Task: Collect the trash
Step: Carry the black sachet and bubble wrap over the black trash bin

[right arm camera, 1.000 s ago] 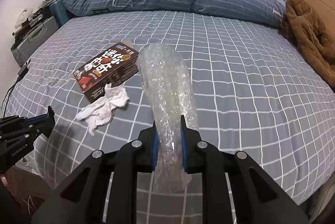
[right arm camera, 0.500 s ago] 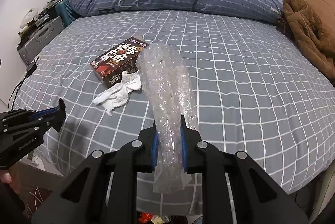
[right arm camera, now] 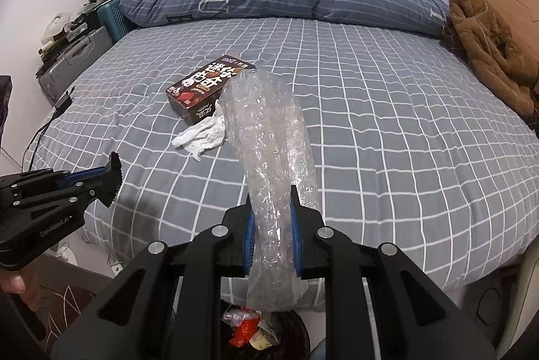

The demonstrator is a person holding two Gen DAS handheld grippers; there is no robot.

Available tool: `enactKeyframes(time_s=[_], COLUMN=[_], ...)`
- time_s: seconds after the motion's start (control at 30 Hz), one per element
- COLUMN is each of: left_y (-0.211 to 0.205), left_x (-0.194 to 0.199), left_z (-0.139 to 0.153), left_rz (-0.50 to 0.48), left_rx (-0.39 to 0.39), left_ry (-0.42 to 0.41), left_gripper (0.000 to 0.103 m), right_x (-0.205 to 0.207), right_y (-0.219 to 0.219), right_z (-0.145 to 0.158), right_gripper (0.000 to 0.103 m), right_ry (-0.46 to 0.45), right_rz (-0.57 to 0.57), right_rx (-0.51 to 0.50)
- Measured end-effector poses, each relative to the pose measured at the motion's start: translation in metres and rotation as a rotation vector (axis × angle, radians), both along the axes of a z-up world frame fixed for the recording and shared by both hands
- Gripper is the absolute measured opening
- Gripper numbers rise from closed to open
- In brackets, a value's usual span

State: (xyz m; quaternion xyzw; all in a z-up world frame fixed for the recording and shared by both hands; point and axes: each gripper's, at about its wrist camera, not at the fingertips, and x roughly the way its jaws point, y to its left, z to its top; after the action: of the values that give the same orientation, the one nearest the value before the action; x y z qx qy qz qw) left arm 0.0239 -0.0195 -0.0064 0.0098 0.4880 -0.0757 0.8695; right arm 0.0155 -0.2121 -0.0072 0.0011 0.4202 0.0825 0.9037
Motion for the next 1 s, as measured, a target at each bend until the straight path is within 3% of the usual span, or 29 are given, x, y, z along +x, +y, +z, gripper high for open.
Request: enactKeyframes(time_s=[1.0], left_y=[-0.022], left_x=[-0.088], left_z=[-0.012], left_rz=[-0.038], left_rx=[-0.032], left_ry=[0.037], left_gripper=[0.016], right_x=[-0.096], right_y=[0.006], right_z=[-0.001], right_gripper=[0.017], right_ry=[0.031], right_rz=[-0.004], right_rx=[0.007])
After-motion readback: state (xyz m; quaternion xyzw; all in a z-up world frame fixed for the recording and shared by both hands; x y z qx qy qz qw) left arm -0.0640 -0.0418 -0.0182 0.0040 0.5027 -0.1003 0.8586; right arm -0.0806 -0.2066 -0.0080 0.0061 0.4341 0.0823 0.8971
